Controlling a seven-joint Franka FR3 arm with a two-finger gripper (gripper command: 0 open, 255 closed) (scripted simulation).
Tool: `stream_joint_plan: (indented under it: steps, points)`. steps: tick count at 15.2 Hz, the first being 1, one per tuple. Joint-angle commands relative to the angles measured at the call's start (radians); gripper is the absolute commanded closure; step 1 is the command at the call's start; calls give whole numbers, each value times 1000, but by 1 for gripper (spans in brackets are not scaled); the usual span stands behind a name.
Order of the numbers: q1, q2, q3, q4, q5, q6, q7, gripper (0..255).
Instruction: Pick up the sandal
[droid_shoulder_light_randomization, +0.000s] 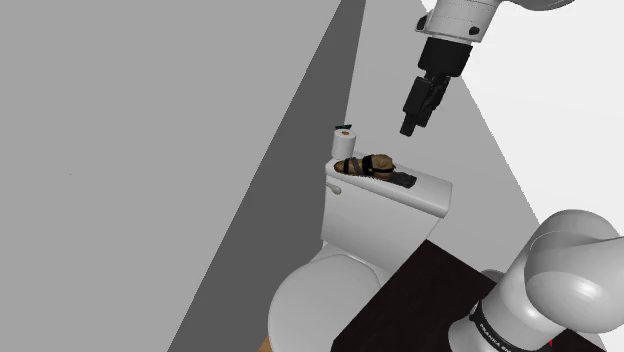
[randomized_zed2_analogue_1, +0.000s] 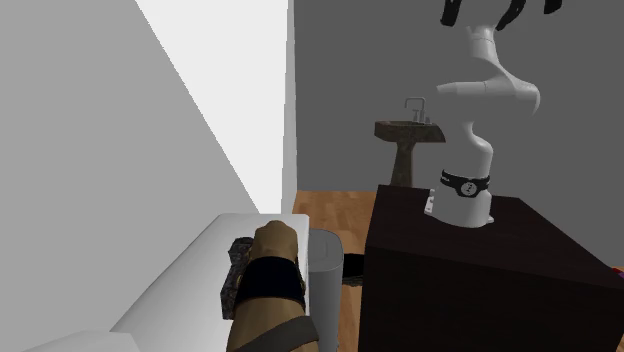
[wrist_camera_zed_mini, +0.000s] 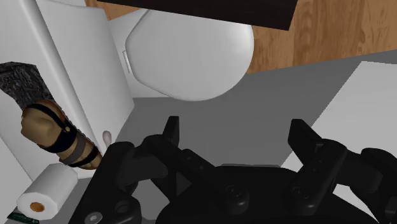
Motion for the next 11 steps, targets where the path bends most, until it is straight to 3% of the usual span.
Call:
stream_joint_plan:
  steps: [1, 11]
  points:
    - [0, 0, 0, 0, 0, 0, 0, 0]
    - [-50, 154, -149, -77, -123, 222, -215, 0]
